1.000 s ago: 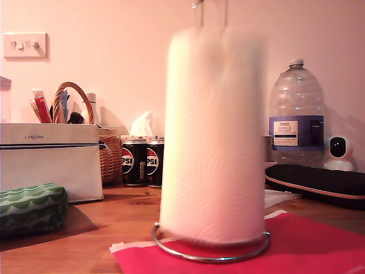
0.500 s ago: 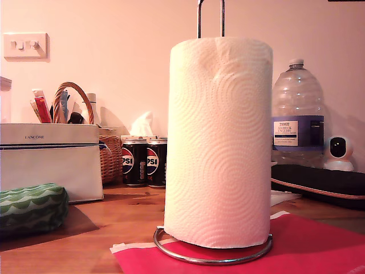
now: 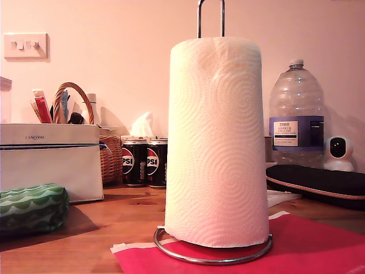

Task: Insert the paper towel roll into the metallic stand.

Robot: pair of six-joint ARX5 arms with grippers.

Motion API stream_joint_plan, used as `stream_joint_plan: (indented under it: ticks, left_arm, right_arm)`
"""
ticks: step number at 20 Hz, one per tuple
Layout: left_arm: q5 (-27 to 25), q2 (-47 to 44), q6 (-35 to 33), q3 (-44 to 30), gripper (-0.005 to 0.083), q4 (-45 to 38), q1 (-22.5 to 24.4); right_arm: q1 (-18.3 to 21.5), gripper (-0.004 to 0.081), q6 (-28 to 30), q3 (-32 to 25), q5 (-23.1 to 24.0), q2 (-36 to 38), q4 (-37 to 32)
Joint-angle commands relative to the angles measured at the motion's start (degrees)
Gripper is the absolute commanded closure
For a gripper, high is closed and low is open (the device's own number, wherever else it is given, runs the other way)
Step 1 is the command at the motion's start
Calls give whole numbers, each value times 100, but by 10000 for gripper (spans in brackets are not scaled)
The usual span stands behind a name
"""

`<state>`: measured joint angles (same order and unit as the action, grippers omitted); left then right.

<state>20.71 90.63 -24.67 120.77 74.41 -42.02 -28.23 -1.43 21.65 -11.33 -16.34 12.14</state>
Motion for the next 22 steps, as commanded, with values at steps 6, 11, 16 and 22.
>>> stream_joint_plan:
  ticks: [6,11,16,22]
  left_arm:
    - [181,-136,369,-153,797,-367,223]
    - [66,-717,498,-962,797,-1016,352]
    - [59,-1915,798,-2680,797,-2343,824]
    - [-304,-3711,1526,-5506,797,-4413,1276]
  right_arm:
    - [280,783,133,17,1176,-35,87]
    - [721,783,33,17,1139,-33,98]
    - [800,783,-13,17,1119,-24,94]
    - [800,783,-7,17,678,-24,125]
